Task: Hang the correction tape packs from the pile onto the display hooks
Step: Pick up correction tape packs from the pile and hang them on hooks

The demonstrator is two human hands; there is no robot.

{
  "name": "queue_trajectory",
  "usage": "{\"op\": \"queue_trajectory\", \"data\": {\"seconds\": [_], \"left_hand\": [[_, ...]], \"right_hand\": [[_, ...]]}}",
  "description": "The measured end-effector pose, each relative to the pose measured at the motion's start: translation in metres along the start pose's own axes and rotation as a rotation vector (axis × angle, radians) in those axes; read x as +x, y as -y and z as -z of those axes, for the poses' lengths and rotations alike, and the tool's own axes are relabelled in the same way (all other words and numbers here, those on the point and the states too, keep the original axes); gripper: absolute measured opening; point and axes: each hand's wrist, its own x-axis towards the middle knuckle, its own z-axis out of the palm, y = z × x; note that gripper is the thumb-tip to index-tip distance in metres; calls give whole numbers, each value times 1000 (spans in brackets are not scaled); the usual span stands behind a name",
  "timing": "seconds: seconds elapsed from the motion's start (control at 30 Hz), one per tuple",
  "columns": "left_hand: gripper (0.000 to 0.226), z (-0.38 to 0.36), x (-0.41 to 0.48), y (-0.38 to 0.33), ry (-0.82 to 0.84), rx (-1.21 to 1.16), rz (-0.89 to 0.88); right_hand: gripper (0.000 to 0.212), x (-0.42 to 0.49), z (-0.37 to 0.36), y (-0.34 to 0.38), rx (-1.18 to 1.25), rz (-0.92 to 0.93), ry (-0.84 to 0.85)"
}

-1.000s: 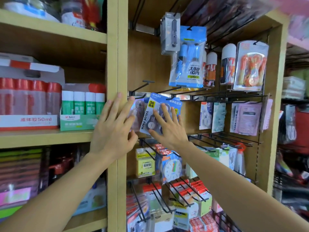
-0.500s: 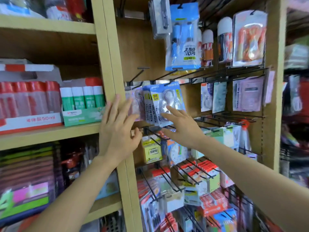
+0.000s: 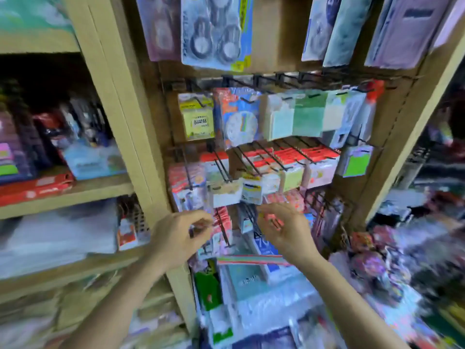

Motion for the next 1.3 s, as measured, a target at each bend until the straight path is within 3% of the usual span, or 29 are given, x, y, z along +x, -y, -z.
{"op": "queue_trajectory", "data": {"seconds": [0.1, 0.17, 0.3, 0.43, 0.67, 0.77, 0.87, 0.97, 1.13, 1.2, 1.3], "left_hand": [[34, -72, -49, 15, 176, -101, 203], [34, -115, -86, 18, 277, -123, 320], [4, -197, -160, 24, 491, -146, 525], [10, -266, -237, 37, 681, -185, 739], [21, -353, -348, 47, 746, -248, 1058], [13, -365, -351, 27, 733, -294, 1116], [13, -367, -336, 12, 858, -284, 1157], [13, -383, -336, 24, 942, -262, 1184], [14, -424, -329, 63, 942, -249, 1191], [10, -446, -329, 83, 949, -218, 1173], [26, -480, -328, 109, 932, -150, 1095]], "right_hand": [[31, -55, -19, -51, 6, -203, 125], [23, -90, -31, -83, -18, -352, 229], [18, -158, -48, -139, -36, -563, 443], [18, -213, -51, -177, -147, -722, 692], [22, -285, -61, -244, -182, -888, 1050], [25, -309, -74, -278, -195, -932, 1189], [27, -331, -87, -310, -240, -987, 1279], [25, -348, -100, -338, -267, -980, 1321], [21, -374, -131, -390, -229, -1068, 1289], [25, -385, -145, -411, -202, -1131, 1225], [31, -388, -160, -427, -175, -1213, 1075]]}}
